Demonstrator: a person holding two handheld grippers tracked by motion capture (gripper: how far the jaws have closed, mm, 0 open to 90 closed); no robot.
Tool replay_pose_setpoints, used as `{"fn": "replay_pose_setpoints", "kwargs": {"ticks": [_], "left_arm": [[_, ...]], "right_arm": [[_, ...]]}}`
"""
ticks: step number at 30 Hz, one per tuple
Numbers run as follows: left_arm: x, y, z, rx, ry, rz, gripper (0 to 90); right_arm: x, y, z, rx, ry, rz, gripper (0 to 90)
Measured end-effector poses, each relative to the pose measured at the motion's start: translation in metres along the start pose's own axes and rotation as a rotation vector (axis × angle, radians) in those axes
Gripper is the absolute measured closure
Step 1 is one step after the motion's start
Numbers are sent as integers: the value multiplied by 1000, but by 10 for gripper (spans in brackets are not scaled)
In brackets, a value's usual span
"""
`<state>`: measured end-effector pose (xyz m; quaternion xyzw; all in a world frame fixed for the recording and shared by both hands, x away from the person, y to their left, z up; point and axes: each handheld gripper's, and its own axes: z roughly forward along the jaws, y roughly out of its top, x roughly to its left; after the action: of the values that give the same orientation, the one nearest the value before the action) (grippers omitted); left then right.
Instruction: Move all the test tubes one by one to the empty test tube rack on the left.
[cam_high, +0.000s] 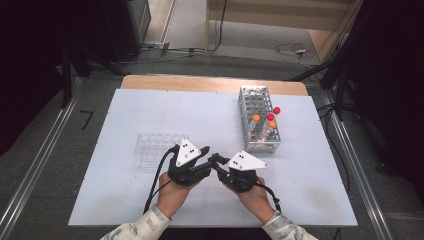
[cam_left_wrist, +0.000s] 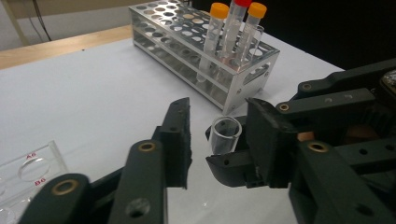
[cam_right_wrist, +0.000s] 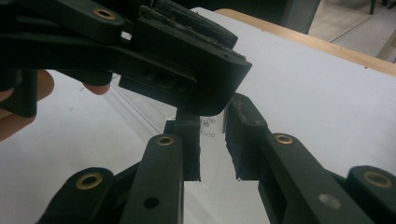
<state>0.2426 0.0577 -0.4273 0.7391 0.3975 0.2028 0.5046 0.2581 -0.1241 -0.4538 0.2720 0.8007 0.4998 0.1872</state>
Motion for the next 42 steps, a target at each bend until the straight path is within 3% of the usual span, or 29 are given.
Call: {"fn": "replay_pose_setpoints", "kwargs": {"ticks": [6, 14, 20, 25, 32, 42], "left_arm": [[-2, 0, 0, -2, -10, 7, 756], [-1, 1, -2, -5, -15, -1, 773], [5, 4, -9, -30, -11, -26, 773], [11, 6, -16, -52, -4, -51, 774], [20, 13, -31, -100, 18, -79, 773], [45, 19, -58, -154, 95, -125, 773]], "right_arm": [[1, 0, -1, -5, -3, -7, 732], [1, 1, -2, -6, 4, -7, 720], [-4, 1, -8, -7, 54, 5, 502], [-10, 0, -17, -14, 67, 14, 449], [-17, -4, -28, -4, 90, 17, 381], [-32, -12, -45, 8, 55, 46, 353]]}}
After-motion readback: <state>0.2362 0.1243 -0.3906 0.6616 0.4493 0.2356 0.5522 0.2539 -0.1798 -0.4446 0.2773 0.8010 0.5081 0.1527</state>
